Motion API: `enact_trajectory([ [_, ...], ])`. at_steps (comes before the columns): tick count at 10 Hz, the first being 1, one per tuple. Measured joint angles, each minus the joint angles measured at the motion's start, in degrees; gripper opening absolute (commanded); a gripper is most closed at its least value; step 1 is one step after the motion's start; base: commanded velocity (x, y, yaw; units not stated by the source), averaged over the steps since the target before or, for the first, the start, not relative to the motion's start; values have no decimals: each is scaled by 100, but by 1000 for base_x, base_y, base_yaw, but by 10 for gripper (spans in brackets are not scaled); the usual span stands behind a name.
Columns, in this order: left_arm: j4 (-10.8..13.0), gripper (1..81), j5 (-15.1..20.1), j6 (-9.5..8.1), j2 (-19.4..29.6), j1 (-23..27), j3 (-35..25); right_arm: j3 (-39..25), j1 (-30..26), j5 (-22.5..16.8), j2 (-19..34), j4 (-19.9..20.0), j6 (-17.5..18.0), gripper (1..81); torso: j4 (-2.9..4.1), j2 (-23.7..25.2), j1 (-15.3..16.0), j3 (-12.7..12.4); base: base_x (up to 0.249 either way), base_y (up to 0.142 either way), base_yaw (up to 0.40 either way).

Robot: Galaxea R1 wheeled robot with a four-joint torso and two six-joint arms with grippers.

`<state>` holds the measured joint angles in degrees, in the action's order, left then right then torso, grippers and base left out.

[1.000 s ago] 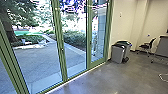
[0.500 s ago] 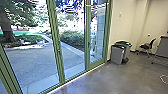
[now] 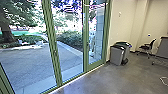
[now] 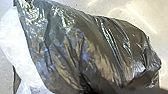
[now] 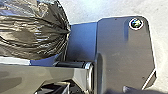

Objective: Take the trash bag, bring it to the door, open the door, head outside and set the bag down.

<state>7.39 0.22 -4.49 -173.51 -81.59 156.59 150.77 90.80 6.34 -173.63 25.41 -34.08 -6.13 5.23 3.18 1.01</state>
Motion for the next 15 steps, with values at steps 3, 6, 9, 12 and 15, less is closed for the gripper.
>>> enact_trajectory([
  [3,0,10,-1,0,0,1,0,2,0,-1,0,0,0,811,0,0,0,0,132,-120,0],
  [6,0,10,0,0,2,0,0,2,0,-1,0,0,2,811,0,0,0,0,134,-89,0],
  [9,0,10,-1,0,2,0,6,2,0,-1,-7,0,2,811,0,0,0,0,134,-81,0],
  [12,0,10,-1,0,2,0,6,11,0,0,-13,0,2,811,0,0,0,0,134,-75,0],
  [15,0,10,-1,0,2,0,6,11,0,2,-16,0,2,811,0,0,0,0,134,-68,0],
])
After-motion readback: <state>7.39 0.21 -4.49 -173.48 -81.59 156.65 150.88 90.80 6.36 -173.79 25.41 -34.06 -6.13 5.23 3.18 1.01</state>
